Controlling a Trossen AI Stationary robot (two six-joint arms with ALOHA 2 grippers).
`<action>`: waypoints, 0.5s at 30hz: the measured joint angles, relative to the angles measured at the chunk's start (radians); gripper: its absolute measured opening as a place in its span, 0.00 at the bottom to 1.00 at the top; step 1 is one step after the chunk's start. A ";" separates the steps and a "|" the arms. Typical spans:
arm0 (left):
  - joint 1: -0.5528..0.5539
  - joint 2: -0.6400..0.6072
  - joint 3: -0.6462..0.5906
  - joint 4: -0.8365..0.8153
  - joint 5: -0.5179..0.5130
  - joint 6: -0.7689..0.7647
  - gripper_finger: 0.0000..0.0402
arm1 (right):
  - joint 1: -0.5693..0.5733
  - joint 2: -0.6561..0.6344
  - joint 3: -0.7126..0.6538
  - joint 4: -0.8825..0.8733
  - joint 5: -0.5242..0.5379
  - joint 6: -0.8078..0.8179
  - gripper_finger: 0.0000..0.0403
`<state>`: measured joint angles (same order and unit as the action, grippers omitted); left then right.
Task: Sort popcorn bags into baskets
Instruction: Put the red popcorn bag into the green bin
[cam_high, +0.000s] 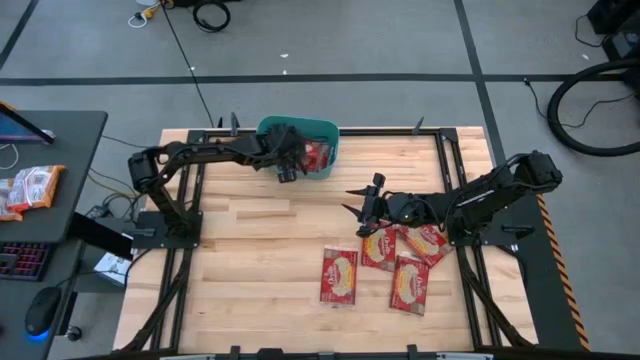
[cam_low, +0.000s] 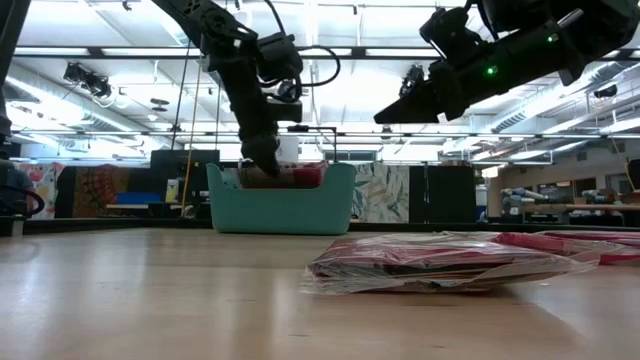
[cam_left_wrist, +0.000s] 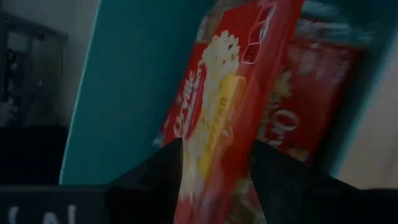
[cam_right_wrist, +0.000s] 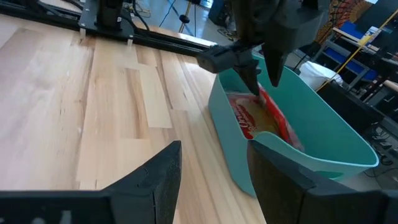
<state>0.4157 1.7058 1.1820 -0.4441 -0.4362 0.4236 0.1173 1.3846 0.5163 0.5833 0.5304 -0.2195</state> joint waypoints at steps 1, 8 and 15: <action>0.005 0.000 0.000 -0.003 -0.005 -0.008 0.45 | 0.000 0.000 0.000 0.000 0.000 0.000 0.46; 0.011 0.000 0.000 -0.041 0.122 -0.045 0.43 | 0.000 0.000 0.000 0.000 0.000 0.000 0.46; -0.064 0.000 0.092 -0.190 0.249 -0.047 0.43 | 0.000 0.000 0.000 -0.015 0.000 0.004 0.46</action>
<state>0.3521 1.7061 1.2744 -0.6336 -0.1873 0.3762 0.1173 1.3846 0.5163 0.5679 0.5301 -0.2154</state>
